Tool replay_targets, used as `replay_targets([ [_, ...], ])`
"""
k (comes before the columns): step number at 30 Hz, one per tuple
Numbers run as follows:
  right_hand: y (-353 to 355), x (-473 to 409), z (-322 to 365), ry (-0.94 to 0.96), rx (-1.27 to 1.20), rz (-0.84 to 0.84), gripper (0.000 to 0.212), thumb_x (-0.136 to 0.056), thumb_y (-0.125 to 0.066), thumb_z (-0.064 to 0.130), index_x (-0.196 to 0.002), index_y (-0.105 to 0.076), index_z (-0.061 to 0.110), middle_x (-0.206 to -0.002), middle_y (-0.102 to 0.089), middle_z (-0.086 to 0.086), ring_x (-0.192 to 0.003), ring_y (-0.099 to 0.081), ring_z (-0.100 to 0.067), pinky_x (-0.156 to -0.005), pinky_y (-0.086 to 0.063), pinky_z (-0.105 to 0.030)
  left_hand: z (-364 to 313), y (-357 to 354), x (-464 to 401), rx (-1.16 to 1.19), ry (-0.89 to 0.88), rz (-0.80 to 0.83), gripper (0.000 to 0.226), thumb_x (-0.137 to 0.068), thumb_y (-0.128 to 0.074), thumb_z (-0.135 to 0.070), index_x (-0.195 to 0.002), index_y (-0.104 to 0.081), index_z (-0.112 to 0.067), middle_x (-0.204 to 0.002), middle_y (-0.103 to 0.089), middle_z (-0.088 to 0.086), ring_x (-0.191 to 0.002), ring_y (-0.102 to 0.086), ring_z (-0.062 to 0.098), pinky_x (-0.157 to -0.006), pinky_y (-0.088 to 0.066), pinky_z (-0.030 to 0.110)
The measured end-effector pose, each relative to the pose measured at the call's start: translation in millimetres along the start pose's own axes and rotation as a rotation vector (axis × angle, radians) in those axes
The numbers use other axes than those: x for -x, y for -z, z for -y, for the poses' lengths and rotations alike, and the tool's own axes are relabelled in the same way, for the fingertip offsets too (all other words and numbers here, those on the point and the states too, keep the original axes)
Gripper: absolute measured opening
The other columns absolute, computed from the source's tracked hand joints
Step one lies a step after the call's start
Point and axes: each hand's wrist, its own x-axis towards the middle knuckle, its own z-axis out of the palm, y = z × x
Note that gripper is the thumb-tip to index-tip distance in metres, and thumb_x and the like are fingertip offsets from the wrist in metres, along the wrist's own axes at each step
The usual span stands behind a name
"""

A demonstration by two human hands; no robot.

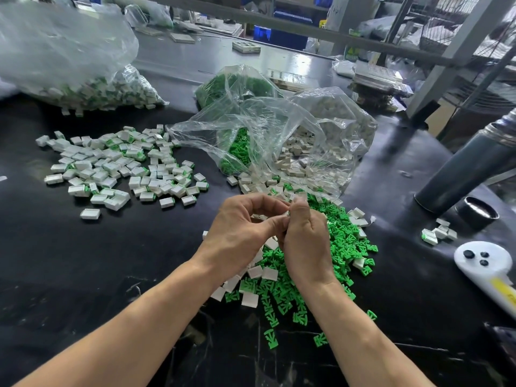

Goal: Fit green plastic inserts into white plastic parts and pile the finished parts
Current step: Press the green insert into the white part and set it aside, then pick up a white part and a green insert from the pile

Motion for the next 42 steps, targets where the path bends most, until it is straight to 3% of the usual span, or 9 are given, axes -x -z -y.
replay_targets([
  [4,0,0,1,0.012,-0.014,0.006,0.062,-0.099,-0.029,0.048,-0.085,-0.080,0.014,-0.095,-0.079,0.000,-0.094,-0.074,-0.013,-0.088,-0.059,-0.036,-1,1,1,0.004,-0.002,-0.002,0.009,-0.087,-0.081,-0.017,-0.094,-0.078,-0.012,-0.103,-0.078,-0.002,-0.101,-0.074,0.015,-0.097,-0.057,0.049],
  [11,1,2,2,0.050,0.026,0.022,0.060,-0.100,-0.028,0.045,-0.063,-0.073,0.032,-0.066,-0.070,0.018,-0.067,-0.067,0.005,-0.063,-0.048,-0.009,1,1,1,0.006,0.000,-0.004,0.010,-0.086,-0.081,-0.019,-0.093,-0.078,-0.013,-0.102,-0.079,-0.001,-0.100,-0.074,0.017,-0.096,-0.057,0.050],
  [18,2,2,1,0.075,0.041,0.029,0.059,-0.106,-0.027,0.041,-0.073,-0.074,0.027,-0.054,-0.061,0.024,-0.056,-0.059,0.006,-0.055,-0.042,-0.008,1,1,2,-0.001,-0.002,-0.004,0.009,-0.087,-0.081,-0.021,-0.094,-0.078,-0.015,-0.100,-0.079,0.000,-0.096,-0.074,0.018,-0.094,-0.057,0.049],
  [22,2,1,2,0.049,0.028,0.058,0.066,-0.111,-0.028,0.046,-0.068,-0.074,0.024,-0.049,-0.055,0.022,-0.049,-0.052,0.004,-0.052,-0.038,-0.012,-1,3,0,-0.005,0.001,-0.003,0.011,-0.087,-0.081,-0.020,-0.094,-0.077,-0.014,-0.092,-0.078,0.001,-0.077,-0.070,0.007,-0.074,-0.053,0.027],
  [24,5,2,4,0.028,0.009,0.084,0.067,-0.109,-0.030,0.055,-0.063,-0.068,0.026,-0.051,-0.056,0.018,-0.048,-0.050,0.002,-0.051,-0.037,-0.014,-2,5,-1,-0.019,-0.001,-0.040,0.009,-0.086,-0.081,-0.018,-0.093,-0.076,-0.014,-0.090,-0.078,0.002,-0.073,-0.070,0.013,-0.066,-0.056,0.031],
  [28,18,0,4,0.121,0.023,0.086,0.036,-0.106,-0.052,0.045,-0.083,-0.069,0.022,-0.067,-0.064,0.010,-0.060,-0.054,-0.006,-0.057,-0.042,-0.023,-3,11,-3,-0.017,0.004,-0.109,0.010,-0.087,-0.081,-0.013,-0.094,-0.074,-0.013,-0.086,-0.077,0.005,-0.080,-0.073,0.023,-0.076,-0.063,0.049],
  [32,27,-1,4,0.163,0.029,0.140,0.003,-0.098,-0.069,0.029,-0.099,-0.073,0.028,-0.083,-0.073,0.008,-0.072,-0.065,-0.005,-0.061,-0.047,-0.017,-4,14,-3,-0.006,0.009,-0.097,0.011,-0.087,-0.079,-0.009,-0.096,-0.074,-0.007,-0.086,-0.076,0.005,-0.076,-0.071,0.015,-0.075,-0.064,0.037],
  [36,29,-2,1,0.147,0.053,0.117,0.003,-0.096,-0.073,0.023,-0.097,-0.074,0.026,-0.080,-0.073,0.013,-0.069,-0.064,-0.001,-0.059,-0.047,-0.015,-4,12,-2,-0.055,-0.017,-0.086,0.013,-0.086,-0.080,-0.008,-0.098,-0.074,-0.009,-0.085,-0.076,0.004,-0.074,-0.070,0.012,-0.070,-0.060,0.028],
  [42,24,-2,-2,0.097,0.052,0.098,0.007,-0.100,-0.068,0.023,-0.094,-0.072,0.025,-0.070,-0.069,0.018,-0.063,-0.060,0.001,-0.058,-0.045,-0.014,-1,12,0,-0.286,-0.129,-0.084,0.016,-0.085,-0.083,-0.021,-0.095,-0.072,-0.027,-0.085,-0.073,-0.007,-0.076,-0.070,0.021,-0.072,-0.060,0.045],
])
